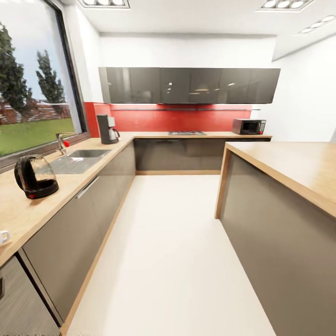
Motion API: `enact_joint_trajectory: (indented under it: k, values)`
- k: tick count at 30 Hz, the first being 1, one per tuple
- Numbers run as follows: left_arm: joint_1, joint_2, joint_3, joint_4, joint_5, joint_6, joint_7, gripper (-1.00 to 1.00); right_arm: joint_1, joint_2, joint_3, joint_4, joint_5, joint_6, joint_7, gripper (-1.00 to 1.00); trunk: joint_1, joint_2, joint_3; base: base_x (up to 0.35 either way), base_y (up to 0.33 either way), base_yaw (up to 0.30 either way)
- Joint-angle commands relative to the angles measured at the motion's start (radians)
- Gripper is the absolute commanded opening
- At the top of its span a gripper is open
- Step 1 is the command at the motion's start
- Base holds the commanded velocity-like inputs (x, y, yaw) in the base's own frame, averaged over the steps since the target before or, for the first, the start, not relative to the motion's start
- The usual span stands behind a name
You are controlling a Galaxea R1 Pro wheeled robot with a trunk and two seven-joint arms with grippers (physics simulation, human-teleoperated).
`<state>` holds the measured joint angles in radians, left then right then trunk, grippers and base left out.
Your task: Set up a coffee station on the kitchen countertop: keep the coffee maker on the countertop, move the bottle of coffee from the kitchen shelf to the counter next to the coffee maker, place a paper coffee filter on top of the coffee maker, put the saucer next to the coffee maker with the coffee cup on the saucer, and place the electric kettle next to the coffee maker.
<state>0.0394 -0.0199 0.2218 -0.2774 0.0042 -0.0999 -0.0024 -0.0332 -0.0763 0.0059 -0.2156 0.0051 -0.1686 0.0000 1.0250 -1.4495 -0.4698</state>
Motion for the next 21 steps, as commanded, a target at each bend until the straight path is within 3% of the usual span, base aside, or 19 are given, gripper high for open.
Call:
enact_joint_trajectory:
  k: [1,21]
  values:
    - [0.0,0.0,0.003,-0.002,0.0,-0.001,0.0,1.0,-0.001,0.0,0.001,0.001,0.0,-0.003,0.0,1.0,0.0,0.0,-0.001,0.0,-0.071,0.143]
    - [0.0,0.0,0.004,-0.002,0.0,-0.001,0.0,1.0,-0.001,0.0,0.001,0.001,0.001,-0.003,0.0,1.0,0.0,0.0,-0.008,0.005,-0.013,0.216]
